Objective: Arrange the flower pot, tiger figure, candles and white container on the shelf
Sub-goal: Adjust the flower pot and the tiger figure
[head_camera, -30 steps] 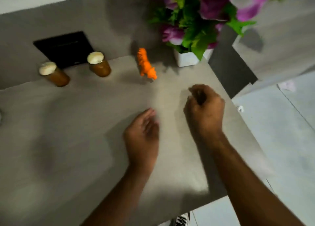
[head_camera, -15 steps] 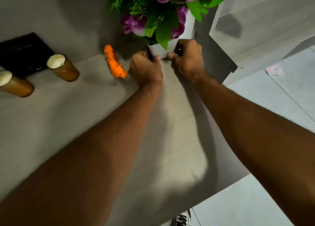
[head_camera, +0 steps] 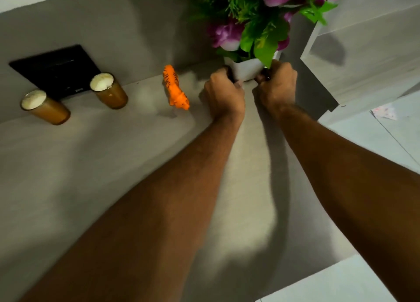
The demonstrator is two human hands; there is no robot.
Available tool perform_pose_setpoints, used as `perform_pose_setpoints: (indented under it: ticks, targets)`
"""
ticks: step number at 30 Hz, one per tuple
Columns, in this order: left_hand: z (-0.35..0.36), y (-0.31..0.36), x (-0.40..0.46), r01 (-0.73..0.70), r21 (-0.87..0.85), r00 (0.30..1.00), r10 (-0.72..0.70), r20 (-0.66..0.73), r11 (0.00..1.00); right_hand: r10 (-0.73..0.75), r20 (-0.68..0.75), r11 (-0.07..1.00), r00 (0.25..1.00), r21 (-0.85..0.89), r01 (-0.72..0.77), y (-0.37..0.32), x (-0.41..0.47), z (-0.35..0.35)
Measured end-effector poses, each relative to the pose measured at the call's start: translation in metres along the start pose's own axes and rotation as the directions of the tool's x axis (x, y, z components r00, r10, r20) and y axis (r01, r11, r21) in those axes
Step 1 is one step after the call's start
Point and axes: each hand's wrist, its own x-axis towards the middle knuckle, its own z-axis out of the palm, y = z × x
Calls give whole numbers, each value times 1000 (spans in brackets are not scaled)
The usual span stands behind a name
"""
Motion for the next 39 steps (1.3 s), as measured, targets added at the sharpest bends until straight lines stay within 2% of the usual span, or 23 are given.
perform_pose_setpoints:
  ticks: [2,5,7,8,9,12,14,18,22,30,35,39]
  targets:
    - [-11,-5,-11,-46,16,997,45,58,999,13,-1,1000,1000,25,-13,0,-4,0]
    - [-48,-37,-60,-201,4,948,193,254,980,25,-69,998,997,52,-22,-5,-26,-3]
    - [-88,-76,-91,-389,115,877,328,352,914,1,-137,992,991,122,16,-8,-51,-6]
    - [-112,-99,-99,-471,211,841,363,402,857,-17,-130,986,991,163,39,-9,-65,-6]
    - [-136,-121,-99,-500,316,830,342,441,806,-41,-93,980,995,188,58,-9,-80,-4]
    - [-186,-161,-70,-371,568,886,95,455,735,-169,84,973,982,175,153,-22,-115,13]
    - [-192,-169,-59,-328,625,901,35,433,708,-262,148,959,954,153,239,-39,-125,35]
    - [-186,-171,-61,-353,607,900,82,428,712,-325,122,945,938,89,315,-72,-123,76]
    - [-187,-171,-58,-342,611,902,68,426,713,-268,66,963,961,2,268,-89,-102,98]
    - [-186,-173,-56,-345,588,900,80,429,732,-188,-26,980,982,-71,186,-73,-84,84]
    - [-185,-175,-56,-351,585,897,83,434,731,-160,-5,982,987,-100,159,-74,-73,82]
    - [-187,-175,-59,-344,570,900,90,426,747,-191,-8,978,982,-86,190,-75,-71,86]
